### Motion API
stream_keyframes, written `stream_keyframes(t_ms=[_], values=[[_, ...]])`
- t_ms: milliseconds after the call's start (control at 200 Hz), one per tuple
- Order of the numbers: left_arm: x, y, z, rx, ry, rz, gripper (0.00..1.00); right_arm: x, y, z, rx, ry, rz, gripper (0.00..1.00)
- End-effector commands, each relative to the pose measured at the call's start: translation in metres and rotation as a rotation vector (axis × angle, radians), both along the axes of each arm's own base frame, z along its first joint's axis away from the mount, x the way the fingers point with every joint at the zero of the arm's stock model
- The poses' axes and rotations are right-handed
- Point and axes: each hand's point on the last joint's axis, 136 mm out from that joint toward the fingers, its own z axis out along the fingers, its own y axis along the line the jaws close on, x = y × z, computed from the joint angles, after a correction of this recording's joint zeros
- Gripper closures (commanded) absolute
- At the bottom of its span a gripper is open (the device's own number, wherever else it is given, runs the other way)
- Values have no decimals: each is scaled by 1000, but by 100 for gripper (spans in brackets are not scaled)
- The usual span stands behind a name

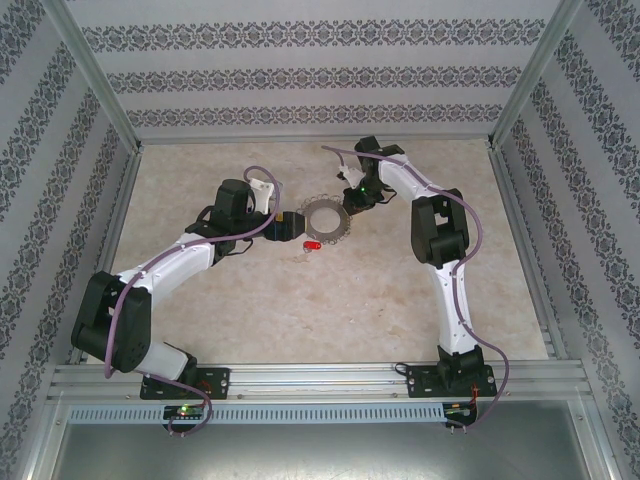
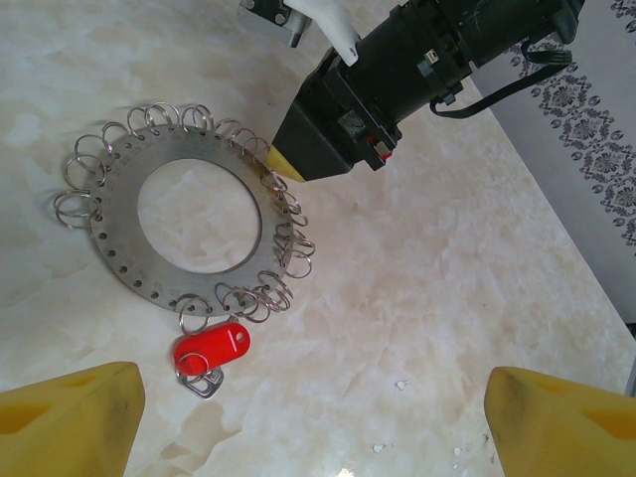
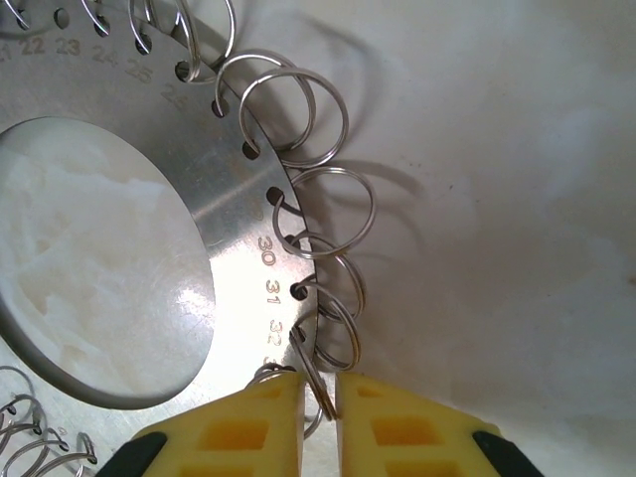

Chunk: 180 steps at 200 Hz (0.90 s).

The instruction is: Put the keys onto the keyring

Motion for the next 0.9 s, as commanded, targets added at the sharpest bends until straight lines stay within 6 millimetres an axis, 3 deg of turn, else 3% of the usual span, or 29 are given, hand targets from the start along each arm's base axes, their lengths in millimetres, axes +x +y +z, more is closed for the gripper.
stream_keyframes(t_ms=[0, 205, 585, 894], values=[[-2, -3, 13, 1, -55, -21, 11, -6, 4, -1, -14, 9, 24, 85], [-2, -2, 12, 6, -50, -18, 11, -7, 5, 5, -3, -2, 27, 87], [-4, -2, 16, 2, -53, -16, 11, -14, 14, 22, 68, -62, 56, 100], [-8, 0, 26, -11, -73, -12, 19, -39, 57, 75, 177, -298, 288, 100]])
